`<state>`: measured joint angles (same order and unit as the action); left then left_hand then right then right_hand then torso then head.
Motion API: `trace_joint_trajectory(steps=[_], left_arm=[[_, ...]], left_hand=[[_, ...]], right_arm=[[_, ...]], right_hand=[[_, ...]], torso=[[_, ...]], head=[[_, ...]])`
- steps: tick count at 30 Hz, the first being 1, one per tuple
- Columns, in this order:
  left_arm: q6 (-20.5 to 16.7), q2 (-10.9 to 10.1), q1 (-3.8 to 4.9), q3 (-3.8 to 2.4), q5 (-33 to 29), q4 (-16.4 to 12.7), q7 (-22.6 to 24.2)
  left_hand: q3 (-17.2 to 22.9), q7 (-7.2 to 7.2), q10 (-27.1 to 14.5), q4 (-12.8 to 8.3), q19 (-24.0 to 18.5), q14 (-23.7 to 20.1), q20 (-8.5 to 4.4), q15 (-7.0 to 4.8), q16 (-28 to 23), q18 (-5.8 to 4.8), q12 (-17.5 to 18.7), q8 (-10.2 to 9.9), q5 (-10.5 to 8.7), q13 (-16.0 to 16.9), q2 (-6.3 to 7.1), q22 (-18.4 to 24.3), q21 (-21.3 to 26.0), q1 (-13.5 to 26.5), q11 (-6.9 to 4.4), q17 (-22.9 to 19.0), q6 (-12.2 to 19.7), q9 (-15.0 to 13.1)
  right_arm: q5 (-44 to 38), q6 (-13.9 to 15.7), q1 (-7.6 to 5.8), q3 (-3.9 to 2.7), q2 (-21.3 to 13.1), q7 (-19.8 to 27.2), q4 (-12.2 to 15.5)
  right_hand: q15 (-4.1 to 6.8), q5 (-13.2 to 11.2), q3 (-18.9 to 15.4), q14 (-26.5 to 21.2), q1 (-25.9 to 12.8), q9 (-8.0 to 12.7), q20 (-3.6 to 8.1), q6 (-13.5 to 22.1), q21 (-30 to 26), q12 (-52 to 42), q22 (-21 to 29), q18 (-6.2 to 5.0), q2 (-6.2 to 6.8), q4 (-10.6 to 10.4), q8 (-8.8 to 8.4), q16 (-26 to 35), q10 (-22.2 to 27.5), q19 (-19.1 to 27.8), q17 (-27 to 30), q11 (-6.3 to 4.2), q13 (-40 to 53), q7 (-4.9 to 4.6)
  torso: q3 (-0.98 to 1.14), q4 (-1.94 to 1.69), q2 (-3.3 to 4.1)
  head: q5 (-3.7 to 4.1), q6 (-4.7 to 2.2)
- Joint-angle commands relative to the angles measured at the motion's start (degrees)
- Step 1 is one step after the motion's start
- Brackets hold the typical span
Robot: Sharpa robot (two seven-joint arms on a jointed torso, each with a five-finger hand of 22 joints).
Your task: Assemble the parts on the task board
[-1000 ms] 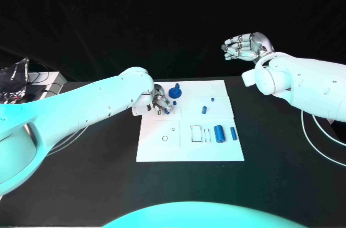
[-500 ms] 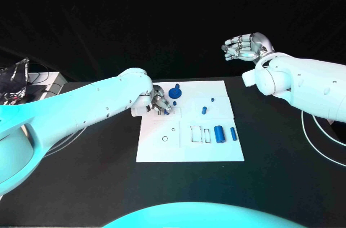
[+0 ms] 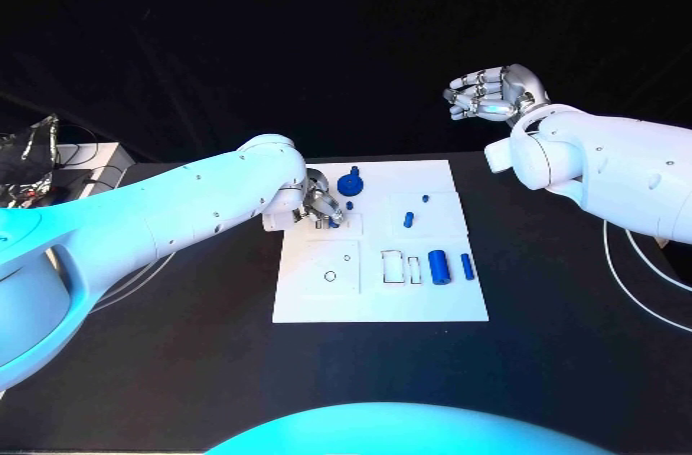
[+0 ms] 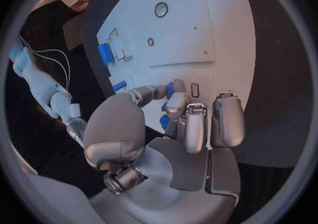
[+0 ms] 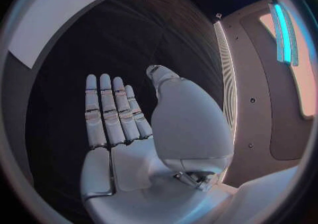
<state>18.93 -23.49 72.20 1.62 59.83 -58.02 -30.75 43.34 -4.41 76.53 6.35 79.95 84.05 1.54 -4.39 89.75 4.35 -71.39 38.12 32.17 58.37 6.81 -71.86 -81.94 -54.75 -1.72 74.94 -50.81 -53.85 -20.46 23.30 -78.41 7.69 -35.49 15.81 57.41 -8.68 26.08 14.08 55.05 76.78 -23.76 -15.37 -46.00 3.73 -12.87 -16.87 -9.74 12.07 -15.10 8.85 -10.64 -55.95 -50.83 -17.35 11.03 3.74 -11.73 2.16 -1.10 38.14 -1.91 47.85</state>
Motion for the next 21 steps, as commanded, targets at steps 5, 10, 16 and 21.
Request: trace_joint_trajectory(steps=[5,10,16,21], left_arm=[[2.6,0.9,-0.03,0.02,0.0,1.2,0.0],[4.1,1.7,-0.04,0.03,-0.2,2.3,-0.1],[4.5,2.5,-0.04,0.02,-0.4,3.2,-0.1],[4.7,3.1,-0.04,0.02,-0.4,3.8,-0.2]], left_hand=[[9.9,2.08,0.2,-10.0,0.4,5.9,0.15,-0.41,0.2,-0.5,-0.2,0.2,0.32,0.0,-0.8,-0.1,-0.2,-0.4,-0.13,15.1,-2.6,0.0],[10.0,2.08,0.2,-10.1,0.5,5.9,0.14,-0.42,0.2,-0.52,-0.1,0.2,0.33,-0.1,-0.79,-0.2,-0.3,-0.4,-0.13,15.1,-2.6,0.0],[10.0,2.08,0.2,-10.1,0.5,5.9,0.14,-0.42,0.2,-0.53,-0.2,0.2,0.33,-0.1,-0.8,-0.2,-0.3,-0.4,-0.13,15.1,-2.6,0.0],[9.8,2.03,0.3,-9.9,0.4,5.9,0.12,-0.41,0.2,-0.51,-0.2,0.1,0.06,-0.1,-0.78,-0.1,-0.2,-0.2,-0.08,15.1,-2.6,0.0]], right_arm=[[-0.5,-0.7,0.01,-0.02,0.0,0.5,0.2],[-0.5,-0.7,0.0,-0.02,0.0,0.5,0.2],[-0.5,-0.6,0.0,-0.02,0.0,0.6,0.2],[-0.6,-0.6,0.0,-0.02,0.0,0.6,0.3]], right_hand=[[-0.3,-0.2,-0.4,-0.3,0.3,0.1,0.0,-0.6,-0.1,0.2,0.1,-0.72,-0.45,0.0,-0.24,0.4,-0.2,0.3,0.1,0.16,-0.1,-3.03],[-0.3,-0.2,-0.4,-0.3,0.3,0.1,0.0,-0.6,-0.1,0.2,0.1,-0.72,-0.45,0.0,-0.24,0.4,-0.2,0.3,0.1,0.16,-0.1,-3.03],[-0.3,-0.2,-0.4,-0.3,0.3,0.1,0.0,-0.6,-0.1,0.2,0.1,-0.72,-0.45,0.0,-0.24,0.4,-0.2,0.3,0.1,0.16,-0.1,-3.03],[-0.3,-0.2,-0.4,-0.3,0.3,0.1,0.0,-0.6,-0.1,0.2,0.1,-0.72,-0.45,0.0,-0.24,0.4,-0.2,0.3,0.1,0.16,-0.1,-3.03]], torso=[[-0.03,0.05,0.07],[0.01,0.11,0.05],[0.01,0.06,-0.02],[0.04,0.04,-0.01]], head=[[0.06,0.25],[0.08,0.49],[0.11,0.55],[0.2,0.58]])
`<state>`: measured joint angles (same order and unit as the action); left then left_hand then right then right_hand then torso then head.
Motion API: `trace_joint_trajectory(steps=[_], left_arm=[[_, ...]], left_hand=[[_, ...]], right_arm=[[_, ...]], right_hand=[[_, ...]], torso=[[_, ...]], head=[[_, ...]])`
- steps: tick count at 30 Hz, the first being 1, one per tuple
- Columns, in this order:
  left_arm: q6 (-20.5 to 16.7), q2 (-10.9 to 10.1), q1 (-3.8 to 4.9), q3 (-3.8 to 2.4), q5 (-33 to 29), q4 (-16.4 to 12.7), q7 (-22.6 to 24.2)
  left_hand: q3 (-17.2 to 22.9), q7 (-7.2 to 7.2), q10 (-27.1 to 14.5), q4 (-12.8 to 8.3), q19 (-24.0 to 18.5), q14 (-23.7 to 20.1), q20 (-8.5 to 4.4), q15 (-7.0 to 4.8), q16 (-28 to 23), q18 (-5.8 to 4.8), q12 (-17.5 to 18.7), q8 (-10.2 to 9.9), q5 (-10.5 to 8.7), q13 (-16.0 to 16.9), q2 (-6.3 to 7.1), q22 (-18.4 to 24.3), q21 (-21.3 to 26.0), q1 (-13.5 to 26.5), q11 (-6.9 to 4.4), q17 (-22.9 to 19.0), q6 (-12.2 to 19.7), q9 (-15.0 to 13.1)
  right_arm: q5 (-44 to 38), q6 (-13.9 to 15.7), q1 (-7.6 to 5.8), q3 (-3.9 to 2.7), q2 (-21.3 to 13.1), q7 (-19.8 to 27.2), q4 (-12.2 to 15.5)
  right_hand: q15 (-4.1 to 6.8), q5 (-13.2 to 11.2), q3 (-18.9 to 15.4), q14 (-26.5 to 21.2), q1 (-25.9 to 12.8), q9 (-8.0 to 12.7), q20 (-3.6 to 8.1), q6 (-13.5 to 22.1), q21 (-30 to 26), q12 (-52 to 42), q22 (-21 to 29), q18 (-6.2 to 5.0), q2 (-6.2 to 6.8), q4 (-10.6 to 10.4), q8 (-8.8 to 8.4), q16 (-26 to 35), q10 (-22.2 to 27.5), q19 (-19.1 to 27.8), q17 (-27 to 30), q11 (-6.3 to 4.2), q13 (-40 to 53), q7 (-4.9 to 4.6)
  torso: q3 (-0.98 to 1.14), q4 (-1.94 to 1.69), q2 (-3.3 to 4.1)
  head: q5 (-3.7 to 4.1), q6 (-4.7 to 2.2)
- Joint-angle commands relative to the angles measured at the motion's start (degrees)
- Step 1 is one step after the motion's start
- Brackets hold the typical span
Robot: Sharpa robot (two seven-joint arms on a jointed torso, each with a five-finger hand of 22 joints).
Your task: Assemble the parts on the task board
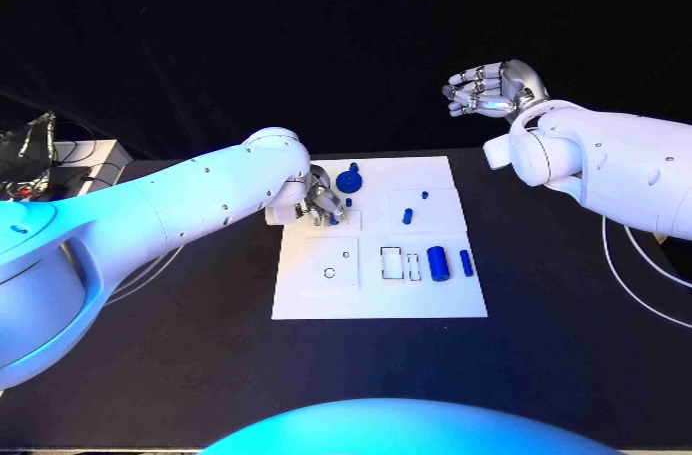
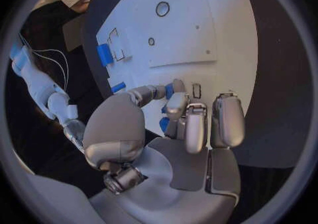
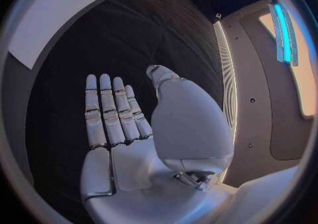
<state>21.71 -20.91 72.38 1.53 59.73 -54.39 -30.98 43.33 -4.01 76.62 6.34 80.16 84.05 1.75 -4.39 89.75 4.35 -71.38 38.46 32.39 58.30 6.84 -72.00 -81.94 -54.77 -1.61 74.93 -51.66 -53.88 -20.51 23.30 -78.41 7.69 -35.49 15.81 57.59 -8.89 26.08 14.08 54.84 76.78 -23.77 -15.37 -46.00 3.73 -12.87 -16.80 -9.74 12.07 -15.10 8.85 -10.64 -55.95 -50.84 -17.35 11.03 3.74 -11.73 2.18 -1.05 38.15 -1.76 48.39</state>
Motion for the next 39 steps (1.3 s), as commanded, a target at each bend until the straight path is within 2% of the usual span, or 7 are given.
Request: trace_joint_trajectory(steps=[1,8,19,27,35,37,39], left_arm=[[1.9,0.6,-0.22,0.11,-0.3,0.3,0.0],[1.8,1.0,-0.24,0.15,-0.4,0.9,-0.1],[0.4,-0.5,-0.24,0.06,0.2,-0.4,0.1],[-0.6,-2.0,-0.22,-0.31,0.7,-2.3,0.2],[-1.7,-3.2,-0.2,-1.42,1.2,-4.2,0.3],[-2.0,-3.4,-0.2,-1.91,1.3,-4.6,0.3],[-2.2,-3.7,-0.19,-2.49,1.5,-5.1,0.3]], left_hand=[[9.6,1.62,0.2,-9.8,0.2,5.9,-0.09,-0.39,0.3,-0.51,-0.1,-0.3,-0.34,0.0,-0.81,0.0,-0.2,0.0,-0.17,15.1,-1.8,0.0],[5.9,1.83,0.7,-8.4,0.2,5.9,-0.06,-0.4,0.3,-0.53,-0.1,-0.5,-1.59,0.1,-1.04,0.1,-0.1,0.9,-0.25,15.1,-2.0,-0.2],[-6.7,2.34,0.0,-3.5,0.1,5.9,-0.37,-0.71,0.2,-0.44,0.6,-1.5,-2.53,-0.7,2.1,0.6,0.5,2.2,-0.58,15.0,-2.2,-0.1],[-11.3,2.32,-0.3,-1.1,0.1,5.9,-0.43,-0.74,0.2,-0.43,0.8,-2.0,-2.73,-1.1,3.46,0.7,0.7,1.9,-0.56,14.9,-2.5,0.0],[-13.9,2.3,-0.4,0.5,0.2,5.9,-0.43,-0.73,0.2,-0.43,0.8,-2.2,-3.11,-1.2,4.18,0.7,0.8,1.5,-0.54,14.9,-2.6,0.1],[-15.5,2.27,-0.5,1.9,0.2,5.9,-0.41,-0.7,0.1,-0.42,0.9,-2.4,-5.41,-1.3,4.45,0.8,0.9,1.1,-0.52,14.9,-2.7,0.1],[-17.5,2.17,-0.6,4.0,0.2,5.9,-0.36,-0.64,0.1,-0.41,0.9,-2.6,-10.96,-1.4,4.55,0.8,1.0,0.3,-0.43,14.8,-2.7,0.1]], right_arm=[[-0.5,-0.6,0.0,-0.02,0.0,0.6,0.2],[-0.5,-0.6,0.0,-0.02,-0.1,0.6,0.3],[-0.5,-0.5,0.0,-0.02,-0.3,0.7,0.4],[-0.6,-0.5,0.0,-0.02,-0.3,0.8,0.3],[-0.7,-0.5,0.07,-0.02,-0.2,0.8,0.0],[-0.7,-0.5,0.1,-0.02,-0.2,0.8,-0.1],[-0.8,-0.5,0.14,-0.02,-0.2,0.8,-0.2]], right_hand=[[-0.09,-0.2,-0.4,-0.1,0.3,0.1,0.0,-0.6,-0.1,0.2,0.1,-0.72,-0.44,0.0,-0.25,0.4,-0.2,0.3,0.1,0.16,-0.1,-3.03],[-0.09,-0.2,-0.4,-0.1,0.3,0.1,0.0,-0.6,-0.1,0.2,0.1,-0.72,-0.44,0.0,-0.25,0.4,-0.2,0.3,0.1,0.16,-0.1,-3.03],[-0.11,-0.2,-0.4,-0.1,0.3,0.1,-0.03,-0.6,-0.1,0.3,0.3,-0.73,-0.45,0.0,-0.3,0.5,-0.2,0.4,0.2,0.18,-0.1,-3.04],[-0.13,-0.2,-0.4,-0.2,0.4,0.2,-0.05,-0.6,-0.1,0.3,0.4,-0.72,-0.42,0.0,-0.34,0.6,-0.2,0.5,0.2,0.19,-0.1,-3.06],[-0.19,-0.3,-0.4,-0.4,0.4,0.2,-0.1,-0.6,-0.1,0.4,0.6,-0.71,-0.41,0.0,-0.42,0.7,-0.2,0.6,0.3,0.22,-0.1,-3.09],[-0.21,-0.3,-0.4,-0.4,0.4,0.2,-0.11,-0.6,-0.1,0.4,0.7,-0.71,-0.41,0.1,-0.44,0.8,-0.2,0.6,0.4,0.23,-0.1,-3.1],[-0.23,-0.3,-0.5,-0.4,0.4,0.3,-0.13,-0.6,-0.1,0.4,0.7,-0.71,-0.4,0.1,-0.47,0.8,-0.2,0.7,0.4,0.25,-0.1,-3.11]], torso=[[0.03,-0.02,-0.02],[-0.06,-0.01,-0.04],[-0.09,-0.11,-0.1],[-0.09,-0.19,-0.17],[-0.14,-0.19,-0.19],[-0.11,-0.17,-0.13],[-0.14,-0.16,-0.14]], head=[[0.06,0.05],[0.24,0.1],[0.38,0.06],[0.37,-0.15],[0.24,-0.38],[0.22,-0.44],[0.18,-0.54]])
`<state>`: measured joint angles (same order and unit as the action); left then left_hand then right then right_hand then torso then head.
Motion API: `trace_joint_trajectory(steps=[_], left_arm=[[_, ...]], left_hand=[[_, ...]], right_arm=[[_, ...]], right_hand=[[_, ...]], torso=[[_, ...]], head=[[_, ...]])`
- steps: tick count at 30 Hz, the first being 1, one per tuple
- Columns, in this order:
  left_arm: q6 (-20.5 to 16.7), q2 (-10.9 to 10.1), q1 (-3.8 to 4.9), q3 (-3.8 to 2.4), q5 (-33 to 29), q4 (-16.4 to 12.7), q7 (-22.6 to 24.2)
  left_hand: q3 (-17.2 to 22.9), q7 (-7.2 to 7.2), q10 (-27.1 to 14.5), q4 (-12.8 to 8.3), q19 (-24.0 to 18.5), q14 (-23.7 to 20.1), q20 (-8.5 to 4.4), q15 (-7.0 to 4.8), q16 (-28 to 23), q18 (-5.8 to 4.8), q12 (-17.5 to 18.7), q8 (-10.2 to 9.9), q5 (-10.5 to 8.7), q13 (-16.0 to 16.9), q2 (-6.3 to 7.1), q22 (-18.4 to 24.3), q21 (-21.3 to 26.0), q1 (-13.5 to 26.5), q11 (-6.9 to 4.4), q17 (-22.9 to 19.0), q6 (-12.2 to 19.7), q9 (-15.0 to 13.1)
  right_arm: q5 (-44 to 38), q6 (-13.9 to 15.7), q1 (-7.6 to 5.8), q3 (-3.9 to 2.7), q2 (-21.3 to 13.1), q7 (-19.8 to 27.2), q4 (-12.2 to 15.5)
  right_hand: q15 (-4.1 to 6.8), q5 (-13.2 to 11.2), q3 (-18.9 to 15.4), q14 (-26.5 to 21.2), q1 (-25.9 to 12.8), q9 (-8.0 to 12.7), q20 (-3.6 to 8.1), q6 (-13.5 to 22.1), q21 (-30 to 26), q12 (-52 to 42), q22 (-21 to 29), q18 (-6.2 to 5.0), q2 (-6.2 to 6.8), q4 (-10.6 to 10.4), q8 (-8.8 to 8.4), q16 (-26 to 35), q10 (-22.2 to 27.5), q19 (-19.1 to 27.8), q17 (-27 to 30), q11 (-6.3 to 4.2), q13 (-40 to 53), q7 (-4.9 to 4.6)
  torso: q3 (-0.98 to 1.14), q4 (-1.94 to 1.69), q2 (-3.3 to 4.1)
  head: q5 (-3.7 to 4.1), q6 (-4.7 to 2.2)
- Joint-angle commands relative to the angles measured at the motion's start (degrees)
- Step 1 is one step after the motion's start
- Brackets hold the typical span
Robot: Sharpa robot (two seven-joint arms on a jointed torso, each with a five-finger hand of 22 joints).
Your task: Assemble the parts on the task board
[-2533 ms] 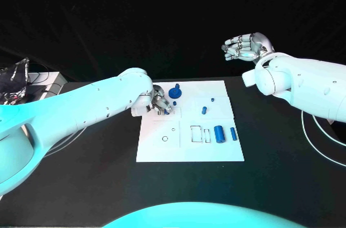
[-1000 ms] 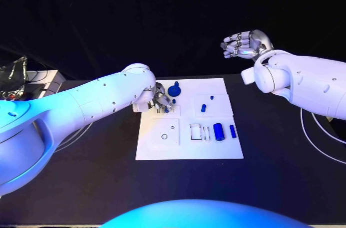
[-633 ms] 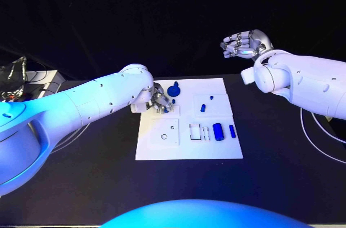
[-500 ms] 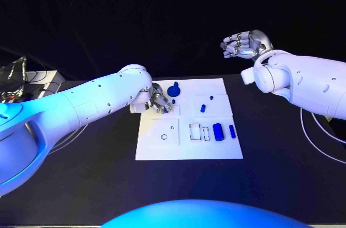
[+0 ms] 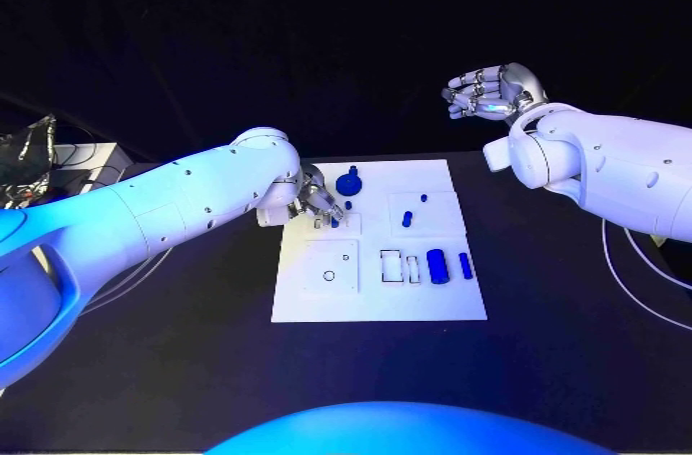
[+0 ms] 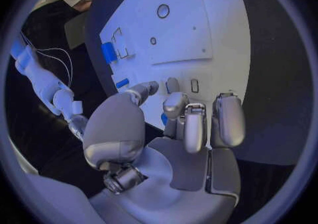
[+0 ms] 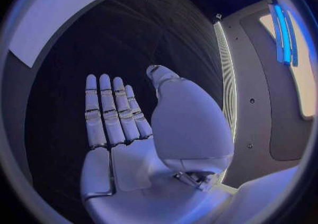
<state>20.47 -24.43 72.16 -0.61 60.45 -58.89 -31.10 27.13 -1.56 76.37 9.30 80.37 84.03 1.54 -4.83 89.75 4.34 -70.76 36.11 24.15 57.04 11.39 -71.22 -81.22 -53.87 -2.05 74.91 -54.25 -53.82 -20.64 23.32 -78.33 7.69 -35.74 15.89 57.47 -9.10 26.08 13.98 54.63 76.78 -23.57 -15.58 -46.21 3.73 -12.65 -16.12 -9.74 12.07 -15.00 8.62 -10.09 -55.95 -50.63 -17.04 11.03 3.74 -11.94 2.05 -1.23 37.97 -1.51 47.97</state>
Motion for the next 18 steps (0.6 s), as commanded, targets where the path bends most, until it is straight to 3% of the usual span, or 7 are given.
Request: trace_joint_trajectory(steps=[1,5,7,10,11,15,18], left_arm=[[-1.1,-0.4,0.03,-0.58,0.9,-0.8,0.4],[-1.0,-1.3,0.04,-1.82,1.0,-1.8,0.4],[-0.9,-2.0,0.04,-2.82,1.0,-2.3,0.3],[-0.5,-3.1,0.08,-4.47,1.0,-2.7,0.4],[-0.5,-3.6,0.12,-5.01,0.8,-2.8,0.4],[-2.3,-5.1,0.38,-7.0,0.3,-2.6,0.9],[-4.6,-5.6,0.73,-7.9,-0.4,-1.7,1.5]], left_hand=[[-1.8,-0.3,-0.4,1.7,0.0,5.9,-0.13,-0.18,0.1,-0.4,0.2,-0.2,-3.71,-0.1,0.01,0.0,0.3,-0.8,0.03,14.8,-0.1,0.0],[-3.9,-0.4,-0.6,4.4,0.0,5.9,-0.06,-0.12,0.0,-0.37,0.3,-0.3,-8.32,-0.3,0.39,0.1,0.4,-1.9,0.11,14.7,-0.1,-0.1],[-4.9,-0.48,-0.9,5.8,-0.3,5.8,-0.04,-0.08,-0.1,-0.27,0.6,-0.4,-9.73,-0.8,0.5,0.6,0.7,-2.4,0.2,14.4,0.2,-0.2],[-5.8,-1.09,-2.9,7.2,-1.3,5.5,0.18,0.21,-0.6,0.05,2.5,-1.3,-9.8,-3.7,0.09,2.3,1.6,-3.5,0.68,13.4,1.9,0.1],[-5.9,-1.82,-5.7,7.2,-2.3,5.0,0.54,0.64,-1.5,0.35,5.3,-2.6,-9.45,-7.8,-0.35,4.0,2.6,-4.6,1.32,12.0,3.6,0.8],[-6.4,-3.68,-12.4,7.1,-6.1,3.3,1.88,2.25,-3.7,1.61,11.7,-5.8,-8.95,-16.7,-1.58,10.1,6.4,-7.5,3.05,8.1,6.2,3.2],[-6.5,-4.59,-14.7,7.2,-6.8,2.8,2.53,2.96,-4.3,1.81,13.8,-7.7,-8.92,-19.7,-1.51,11.1,7.2,-8.8,3.85,7.1,7.4,4.9]], right_arm=[[-0.6,-0.5,0.09,-0.02,0.0,0.7,-0.1],[-0.7,-0.6,0.15,-0.02,0.0,0.7,-0.1],[-0.7,-0.6,0.17,-0.01,-0.1,0.7,-0.1],[-0.7,-0.5,0.19,-0.01,-0.3,0.7,0.0],[-0.7,-0.5,0.2,-0.01,-0.4,0.7,0.1],[-0.7,-0.3,0.2,-0.01,-0.9,0.8,0.5],[-0.7,-0.2,0.2,-0.01,-1.2,0.8,0.8]], right_hand=[[-0.03,-0.3,-0.4,-0.3,0.4,0.1,0.08,-0.3,-0.1,0.2,0.1,-0.7,-0.4,0.0,-0.26,0.3,-0.2,0.5,0.1,0.25,-0.1,-2.91],[-0.07,-0.3,-0.4,-0.4,0.4,0.1,0.05,-0.3,-0.1,0.3,0.2,-0.7,-0.41,0.0,-0.3,0.4,-0.1,0.6,0.2,0.28,-0.1,-2.93],[-0.07,-0.3,-0.4,-0.4,0.4,0.1,0.04,-0.3,-0.1,0.3,0.2,-0.7,-0.41,0.0,-0.31,0.5,-0.1,0.6,0.2,0.29,-0.1,-2.94],[-0.07,-0.3,-0.4,-0.4,0.4,0.1,0.04,-0.3,-0.1,0.3,0.2,-0.7,-0.41,0.0,-0.31,0.5,-0.1,0.6,0.2,0.29,-0.1,-2.94],[-0.07,-0.3,-0.4,-0.4,0.4,0.1,0.04,-0.3,-0.1,0.3,0.2,-0.7,-0.41,0.0,-0.31,0.5,-0.1,0.6,0.2,0.29,-0.1,-2.94],[-0.09,-0.3,-0.4,-0.4,0.4,0.1,0.03,-0.3,-0.1,0.3,0.3,-0.7,-0.43,0.0,-0.34,0.5,-0.1,0.6,0.2,0.3,-0.1,-2.95],[-0.09,-0.3,-0.4,-0.4,0.4,0.1,0.03,-0.3,-0.1,0.3,0.3,-0.7,-0.43,0.0,-0.34,0.5,-0.1,0.6,0.2,0.3,-0.1,-2.95]], torso=[[-0.02,0.03,0.02],[0.01,0.11,0.06],[0.0,0.13,0.1],[0.05,0.12,0.1],[0.08,0.12,0.1],[0.08,0.08,0.24],[0.02,0.13,0.33]], head=[[-0.13,-0.13],[-0.17,-0.24],[-0.22,-0.39],[-0.16,-0.64],[-0.12,-0.7],[-0.09,-1.21],[-0.14,-1.66]])
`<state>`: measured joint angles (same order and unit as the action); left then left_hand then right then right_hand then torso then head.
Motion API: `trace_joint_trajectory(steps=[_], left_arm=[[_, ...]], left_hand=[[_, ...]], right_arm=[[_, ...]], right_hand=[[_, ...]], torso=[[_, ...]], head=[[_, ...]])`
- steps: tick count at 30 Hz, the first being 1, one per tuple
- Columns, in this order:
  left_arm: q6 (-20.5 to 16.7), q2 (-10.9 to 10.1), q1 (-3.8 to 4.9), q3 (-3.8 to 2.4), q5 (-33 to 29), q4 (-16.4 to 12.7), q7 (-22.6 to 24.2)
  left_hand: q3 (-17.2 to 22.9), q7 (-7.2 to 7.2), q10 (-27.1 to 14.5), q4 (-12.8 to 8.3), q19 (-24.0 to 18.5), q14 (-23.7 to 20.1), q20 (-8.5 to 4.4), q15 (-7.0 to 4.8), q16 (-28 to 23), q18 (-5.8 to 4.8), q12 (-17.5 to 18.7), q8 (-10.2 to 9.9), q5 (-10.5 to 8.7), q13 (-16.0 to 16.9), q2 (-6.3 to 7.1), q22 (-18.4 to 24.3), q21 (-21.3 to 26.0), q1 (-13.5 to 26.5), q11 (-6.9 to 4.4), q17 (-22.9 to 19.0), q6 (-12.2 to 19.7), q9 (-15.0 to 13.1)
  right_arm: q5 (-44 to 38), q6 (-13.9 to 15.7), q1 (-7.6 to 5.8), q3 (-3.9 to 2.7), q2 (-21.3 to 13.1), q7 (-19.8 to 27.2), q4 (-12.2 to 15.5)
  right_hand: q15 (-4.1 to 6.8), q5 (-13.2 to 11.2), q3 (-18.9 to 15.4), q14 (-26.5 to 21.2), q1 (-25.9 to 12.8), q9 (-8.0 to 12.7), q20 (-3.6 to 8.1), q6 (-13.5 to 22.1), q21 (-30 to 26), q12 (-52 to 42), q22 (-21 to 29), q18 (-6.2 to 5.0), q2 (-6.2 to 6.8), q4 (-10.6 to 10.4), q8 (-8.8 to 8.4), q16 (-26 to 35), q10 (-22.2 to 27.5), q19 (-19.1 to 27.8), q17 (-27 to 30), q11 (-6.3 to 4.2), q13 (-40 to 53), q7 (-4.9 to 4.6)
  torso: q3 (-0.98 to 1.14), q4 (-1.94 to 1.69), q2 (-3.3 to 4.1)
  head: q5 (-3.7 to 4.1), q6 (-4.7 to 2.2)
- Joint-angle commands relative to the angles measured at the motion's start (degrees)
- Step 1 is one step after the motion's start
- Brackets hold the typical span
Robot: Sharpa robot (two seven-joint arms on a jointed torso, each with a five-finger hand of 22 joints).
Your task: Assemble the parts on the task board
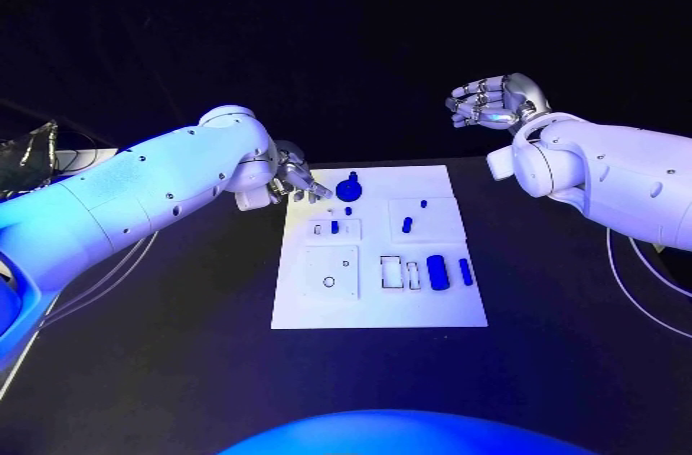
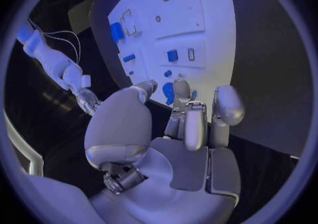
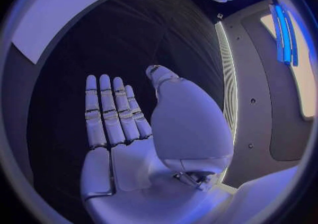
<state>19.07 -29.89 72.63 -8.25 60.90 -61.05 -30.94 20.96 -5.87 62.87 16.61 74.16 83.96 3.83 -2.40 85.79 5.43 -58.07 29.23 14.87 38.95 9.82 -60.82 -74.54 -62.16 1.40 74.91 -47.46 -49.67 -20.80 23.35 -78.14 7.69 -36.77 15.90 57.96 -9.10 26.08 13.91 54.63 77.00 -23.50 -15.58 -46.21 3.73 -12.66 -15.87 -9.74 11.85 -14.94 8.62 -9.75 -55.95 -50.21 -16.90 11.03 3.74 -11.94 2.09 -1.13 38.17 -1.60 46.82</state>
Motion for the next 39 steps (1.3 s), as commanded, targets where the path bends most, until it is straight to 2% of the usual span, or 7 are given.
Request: trace_joint_trajectory(steps=[1,4,6,12,16,25,39], left_arm=[[-3.9,-0.2,0.42,-0.48,-1.4,1.1,1.5],[-5.1,-0.1,0.85,-0.87,-2.6,2.8,2.0],[-5.5,0.0,1.04,-0.98,-2.9,3.7,2.2],[-6.9,2.0,1.8,-1.2,-3.4,8.5,2.9],[-5.9,4.0,2.28,-1.2,-3.1,11.6,3.0],[-2.6,7.6,2.63,-0.41,-1.8,16.9,2.8],[-1.9,10.1,2.63,0.73,-0.9,20.2,2.9]], left_hand=[[-0.7,-1.11,-3.3,0.0,-2.8,1.5,0.67,1.18,-2.0,1.39,2.8,-2.2,0.33,-3.0,0.49,4.3,2.7,-0.7,1.13,4.5,2.0,1.8],[-1.6,-2.03,-4.8,0.0,-3.7,0.6,1.45,2.04,-2.8,1.72,3.5,-4.4,0.3,-3.7,0.81,5.8,3.9,-1.4,2.05,3.2,4.4,4.0],[-1.8,-2.0,-5.0,0.0,-3.6,0.7,1.53,2.1,-2.7,1.73,3.5,-5.0,0.31,-3.8,0.7,5.7,3.9,-1.6,2.07,3.3,5.1,4.6],[-1.2,-2.22,-4.2,0.0,-1.0,2.2,1.61,2.15,-0.7,0.98,2.8,-4.8,0.82,-4.0,-0.5,1.8,1.5,-3.4,2.15,6.2,4.2,5.7],[-1.1,-2.01,-3.9,0.0,-0.3,2.6,1.57,2.01,-0.2,0.8,2.5,-4.5,0.8,-4.1,-0.42,0.8,0.9,-3.6,1.97,6.9,3.2,6.2],[-0.6,-1.75,-3.1,0.0,1.2,3.4,1.42,1.84,0.7,0.32,1.8,-3.4,0.96,-4.1,-0.71,-1.8,-0.8,-3.8,1.74,8.4,1.5,6.7],[-1.2,-0.96,-1.3,0.2,2.2,3.8,1.0,1.33,1.3,-0.04,-0.6,-0.7,0.77,-1.7,-0.44,-3.8,-2.2,-1.1,1.11,9.3,0.1,5.9]], right_arm=[[-0.6,-0.2,0.01,-0.01,-0.3,0.8,0.4],[-0.6,0.0,-0.02,-0.01,-0.8,0.8,0.9],[-0.6,0.0,-0.04,-0.02,-0.9,0.8,1.1],[-0.6,0.3,-0.22,-0.05,-1.7,0.8,2.3],[-0.8,0.5,-0.34,-0.11,-2.1,0.9,3.0],[-1.1,0.8,-0.6,-0.38,-2.6,1.0,4.3],[-1.1,1.1,-1.14,-0.59,-2.7,1.1,4.7]], right_hand=[[-0.09,-0.3,-0.3,-0.4,0.2,0.1,0.03,-0.3,-0.1,0.3,0.1,-0.7,-0.2,-0.1,-0.34,0.2,-0.1,0.2,0.1,0.3,-0.1,-2.95],[-0.1,-0.2,-0.3,-0.4,0.2,0.1,0.02,-0.3,-0.1,0.3,0.1,-0.7,-0.21,-0.1,-0.35,0.2,-0.1,0.2,0.1,0.3,-0.1,-2.95],[-0.1,-0.2,-0.3,-0.4,0.2,0.1,0.02,-0.3,-0.1,0.3,0.1,-0.7,-0.21,-0.1,-0.35,0.2,-0.1,0.2,0.1,0.3,-0.1,-2.95],[-0.1,-0.2,-0.3,-0.4,0.2,0.1,0.01,-0.3,-0.1,0.3,0.2,-0.71,-0.23,0.0,-0.36,0.2,-0.1,0.3,0.1,0.3,-0.1,-2.95],[-0.1,-0.2,-0.3,-0.4,0.2,0.1,0.01,-0.3,-0.1,0.3,0.2,-0.71,-0.23,0.0,-0.36,0.2,-0.1,0.3,0.1,0.3,-0.1,-2.95],[-0.11,-0.1,-0.3,-0.4,0.3,0.1,0.0,-0.4,-0.1,0.3,0.2,-0.71,-0.25,0.0,-0.37,0.3,-0.1,0.3,0.1,0.3,-0.1,-2.95],[-0.11,0.0,-0.3,-0.4,0.4,0.1,-0.02,-0.4,-0.1,0.4,0.3,-0.72,-0.27,0.1,-0.39,0.3,-0.1,0.3,0.2,0.3,-0.1,-2.95]], torso=[[-0.03,0.05,0.18],[-0.14,0.2,0.39],[-0.2,0.3,0.57],[-0.44,0.39,1.32],[-0.59,0.43,1.78],[-0.88,0.92,2.76],[-1.09,1.53,3.65]], head=[[-0.12,-0.64],[-0.38,-1.15],[-0.45,-1.37],[-0.6,-1.91],[-0.57,-1.92],[-1.16,-2.43],[-1.55,-2.77]])
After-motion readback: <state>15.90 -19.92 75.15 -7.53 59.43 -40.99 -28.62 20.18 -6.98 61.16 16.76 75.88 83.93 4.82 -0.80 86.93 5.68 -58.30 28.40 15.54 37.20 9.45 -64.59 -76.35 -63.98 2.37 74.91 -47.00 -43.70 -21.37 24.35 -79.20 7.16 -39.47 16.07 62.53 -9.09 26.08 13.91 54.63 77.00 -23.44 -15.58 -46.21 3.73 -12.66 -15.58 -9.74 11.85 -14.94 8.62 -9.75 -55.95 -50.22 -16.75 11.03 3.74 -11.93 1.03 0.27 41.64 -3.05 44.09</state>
